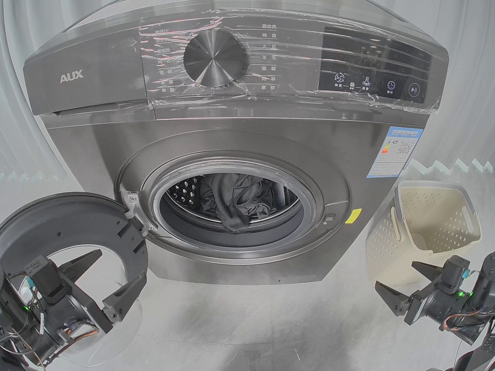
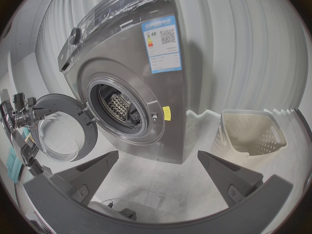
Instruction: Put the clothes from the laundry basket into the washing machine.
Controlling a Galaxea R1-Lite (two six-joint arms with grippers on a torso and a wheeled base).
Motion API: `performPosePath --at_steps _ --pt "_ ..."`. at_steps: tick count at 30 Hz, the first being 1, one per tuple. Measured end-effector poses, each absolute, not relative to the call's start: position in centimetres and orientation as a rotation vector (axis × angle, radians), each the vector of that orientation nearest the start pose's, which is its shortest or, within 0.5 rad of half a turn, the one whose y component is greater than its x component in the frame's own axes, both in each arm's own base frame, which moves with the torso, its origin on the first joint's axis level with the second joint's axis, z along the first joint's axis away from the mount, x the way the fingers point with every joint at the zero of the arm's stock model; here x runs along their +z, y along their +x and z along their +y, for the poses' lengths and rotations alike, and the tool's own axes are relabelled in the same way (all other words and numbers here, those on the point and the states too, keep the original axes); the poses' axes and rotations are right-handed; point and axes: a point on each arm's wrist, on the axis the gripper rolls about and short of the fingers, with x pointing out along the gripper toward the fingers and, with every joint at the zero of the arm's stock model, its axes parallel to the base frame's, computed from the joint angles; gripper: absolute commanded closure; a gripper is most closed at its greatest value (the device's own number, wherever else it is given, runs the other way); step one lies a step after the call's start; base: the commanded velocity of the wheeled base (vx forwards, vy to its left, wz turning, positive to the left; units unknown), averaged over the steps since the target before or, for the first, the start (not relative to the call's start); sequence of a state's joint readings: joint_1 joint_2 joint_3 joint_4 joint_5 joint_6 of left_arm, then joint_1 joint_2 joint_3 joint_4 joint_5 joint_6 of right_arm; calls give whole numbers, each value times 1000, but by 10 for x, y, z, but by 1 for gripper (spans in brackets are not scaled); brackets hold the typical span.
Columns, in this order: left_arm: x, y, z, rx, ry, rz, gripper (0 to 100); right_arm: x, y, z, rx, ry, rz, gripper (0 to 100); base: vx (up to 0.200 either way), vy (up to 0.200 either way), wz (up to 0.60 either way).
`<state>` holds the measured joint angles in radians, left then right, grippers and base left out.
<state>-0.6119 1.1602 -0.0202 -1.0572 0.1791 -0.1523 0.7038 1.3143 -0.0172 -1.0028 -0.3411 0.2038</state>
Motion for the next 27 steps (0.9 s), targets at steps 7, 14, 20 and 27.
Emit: performPosePath --at_steps 7,14,20,27 --pt "135 79 -50 -422 -38 150 0 122 95 67 308 83 259 0 -171 0 0" --pt "146 69 -43 -422 -42 114 0 128 88 60 311 116 215 0 0 0 0" --pt "152 68 -42 -421 -65 84 0 131 85 61 357 134 197 0 0 0 0" --pt "149 62 -37 -402 -74 69 0 129 87 64 402 131 225 0 -57 0 0"
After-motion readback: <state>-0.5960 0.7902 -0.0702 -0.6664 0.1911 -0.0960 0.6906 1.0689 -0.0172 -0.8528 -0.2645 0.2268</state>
